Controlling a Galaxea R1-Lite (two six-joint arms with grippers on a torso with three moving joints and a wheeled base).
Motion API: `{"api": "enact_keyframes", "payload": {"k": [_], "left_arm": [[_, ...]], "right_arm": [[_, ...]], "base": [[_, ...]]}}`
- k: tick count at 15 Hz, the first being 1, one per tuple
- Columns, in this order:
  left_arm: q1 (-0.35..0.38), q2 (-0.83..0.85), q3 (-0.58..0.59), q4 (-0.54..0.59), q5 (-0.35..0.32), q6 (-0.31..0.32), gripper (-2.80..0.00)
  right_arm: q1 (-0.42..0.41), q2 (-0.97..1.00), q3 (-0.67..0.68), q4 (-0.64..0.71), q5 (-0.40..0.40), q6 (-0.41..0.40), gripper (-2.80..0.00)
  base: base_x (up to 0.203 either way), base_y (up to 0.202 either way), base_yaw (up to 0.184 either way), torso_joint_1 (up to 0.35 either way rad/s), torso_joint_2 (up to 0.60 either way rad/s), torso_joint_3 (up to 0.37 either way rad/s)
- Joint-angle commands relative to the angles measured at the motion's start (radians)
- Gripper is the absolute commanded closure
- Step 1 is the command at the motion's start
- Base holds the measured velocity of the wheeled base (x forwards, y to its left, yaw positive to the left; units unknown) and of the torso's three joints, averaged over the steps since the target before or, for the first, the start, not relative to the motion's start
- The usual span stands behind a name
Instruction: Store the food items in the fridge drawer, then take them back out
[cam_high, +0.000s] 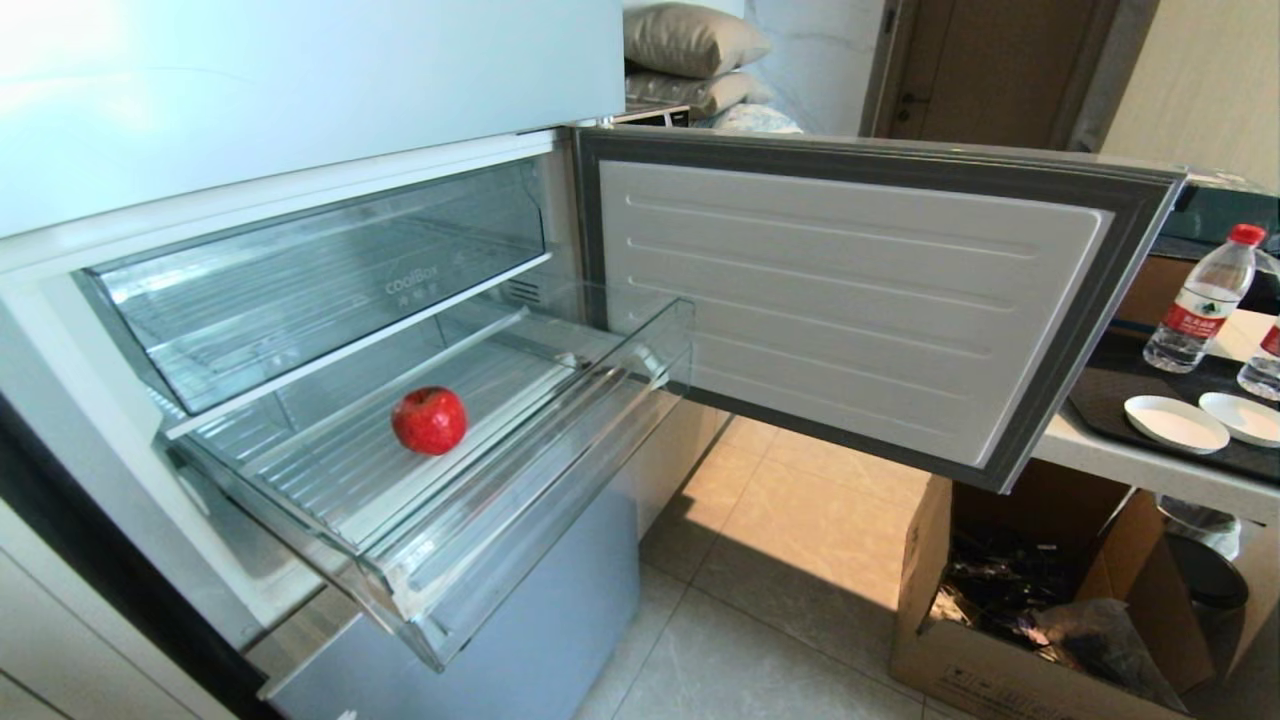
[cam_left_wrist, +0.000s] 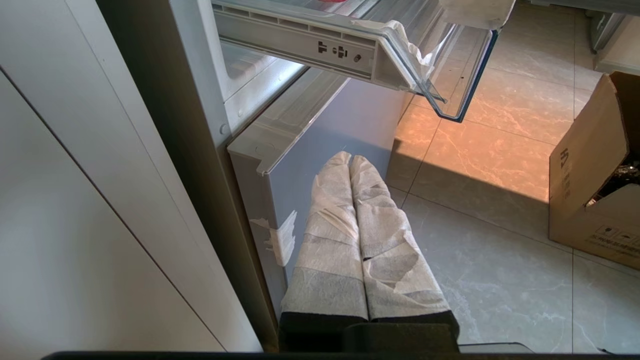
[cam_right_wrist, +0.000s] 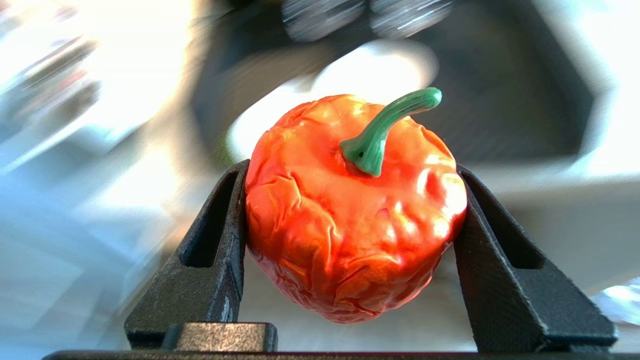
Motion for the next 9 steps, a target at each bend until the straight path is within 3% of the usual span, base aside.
{"api": "enact_keyframes", "payload": {"k": [1, 5, 7, 9], "left_arm": [[0.000, 0.000, 0.000, 0.001, 0.000, 0.000, 0.00], [0.000, 0.000, 0.000, 0.001, 0.000, -0.001, 0.00], [0.000, 0.000, 0.000, 0.001, 0.000, -0.001, 0.00], [0.000, 0.000, 0.000, 0.001, 0.000, -0.001, 0.00]], "right_arm": [[0.111, -0.340, 0.198, 0.014, 0.012, -0.003, 0.00], [0.629, -0.750, 0.464, 0.125, -0.090, -0.010, 0.00], [0.759, -0.958, 0.549, 0.254, -0.167, -0.026, 0.00], [0.813, -1.102, 0.659, 0.376, -0.227, -0.074, 0.00]], "base": [[0.000, 0.000, 0.000, 0.000, 0.00, 0.000], [0.000, 0.000, 0.000, 0.000, 0.00, 0.000], [0.000, 0.000, 0.000, 0.000, 0.00, 0.000], [0.000, 0.000, 0.000, 0.000, 0.00, 0.000]]}}
